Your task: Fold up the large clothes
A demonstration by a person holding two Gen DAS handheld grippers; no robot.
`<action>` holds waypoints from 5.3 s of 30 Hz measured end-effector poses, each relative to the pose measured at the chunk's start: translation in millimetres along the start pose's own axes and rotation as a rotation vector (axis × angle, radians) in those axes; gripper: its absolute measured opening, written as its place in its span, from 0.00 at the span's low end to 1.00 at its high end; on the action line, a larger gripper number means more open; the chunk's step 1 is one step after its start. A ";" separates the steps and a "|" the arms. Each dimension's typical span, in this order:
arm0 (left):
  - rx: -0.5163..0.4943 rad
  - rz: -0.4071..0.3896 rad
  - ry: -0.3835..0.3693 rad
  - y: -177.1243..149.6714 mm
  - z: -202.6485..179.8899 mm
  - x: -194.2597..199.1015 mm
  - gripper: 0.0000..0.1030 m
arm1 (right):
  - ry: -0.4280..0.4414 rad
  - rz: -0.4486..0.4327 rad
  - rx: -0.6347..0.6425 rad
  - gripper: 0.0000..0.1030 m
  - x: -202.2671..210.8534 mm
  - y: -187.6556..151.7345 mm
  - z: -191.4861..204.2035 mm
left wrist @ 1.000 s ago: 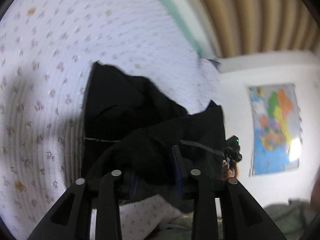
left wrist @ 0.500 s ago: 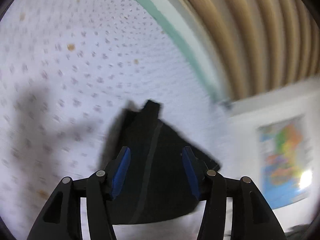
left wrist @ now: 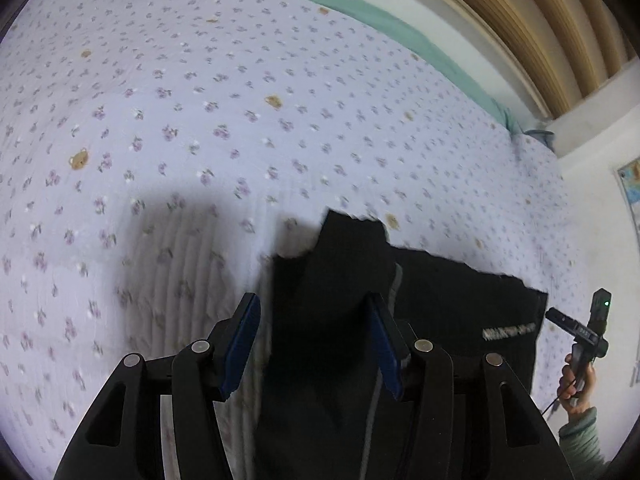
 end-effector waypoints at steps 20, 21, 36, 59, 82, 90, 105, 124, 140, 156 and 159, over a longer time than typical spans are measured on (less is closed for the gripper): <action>0.094 -0.123 -0.205 11.3 -23.4 46.3 0.10 | -0.071 -0.228 0.140 0.16 38.4 49.4 55.9; 0.098 -0.114 -0.187 12.8 -19.7 39.5 0.10 | -0.083 -0.223 0.155 0.16 32.0 55.9 59.6; 0.156 0.047 -0.031 1.4 22.6 -35.9 0.32 | -0.126 0.002 0.001 0.34 -61.6 28.9 15.0; -0.271 0.001 0.119 -149.8 -129.9 -8.5 0.44 | -0.089 0.050 0.311 0.70 -36.6 -121.9 178.0; -0.214 0.036 0.033 -77.3 -132.0 -34.6 0.46 | -0.063 0.040 0.261 0.74 -65.8 -63.7 177.9; -0.170 0.146 0.026 -77.6 -109.4 -81.8 0.46 | -0.128 0.128 0.223 0.76 -124.9 -73.0 162.2; -0.216 0.171 -0.079 -164.7 -66.7 -21.9 0.53 | -0.092 0.210 0.246 0.71 -60.2 -170.4 179.5; -0.102 -0.083 -0.003 -116.1 41.5 101.2 0.53 | -0.198 -0.146 0.109 0.79 45.7 -132.1 102.9; 0.152 0.155 -0.223 -100.1 92.4 -4.6 0.54 | -0.118 0.009 -0.032 0.79 -14.8 -131.3 29.3; 0.118 0.254 -0.344 -99.6 76.5 -28.9 0.72 | 0.269 0.163 -0.145 0.90 -62.4 -126.1 11.1; 0.134 0.289 -0.361 -101.5 72.8 -44.3 0.72 | 0.332 0.190 -0.151 0.93 -81.5 -124.3 14.8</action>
Point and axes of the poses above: each gripper's, at about its wrist camera, not at the fingertips, and x roughly against the way its jaws point, z to its left, y to its top, the point moved 9 cm from there along -x, roughly the way its jaws point, and after that the axes turned 7 degrees about y, right-handed, at the moved point
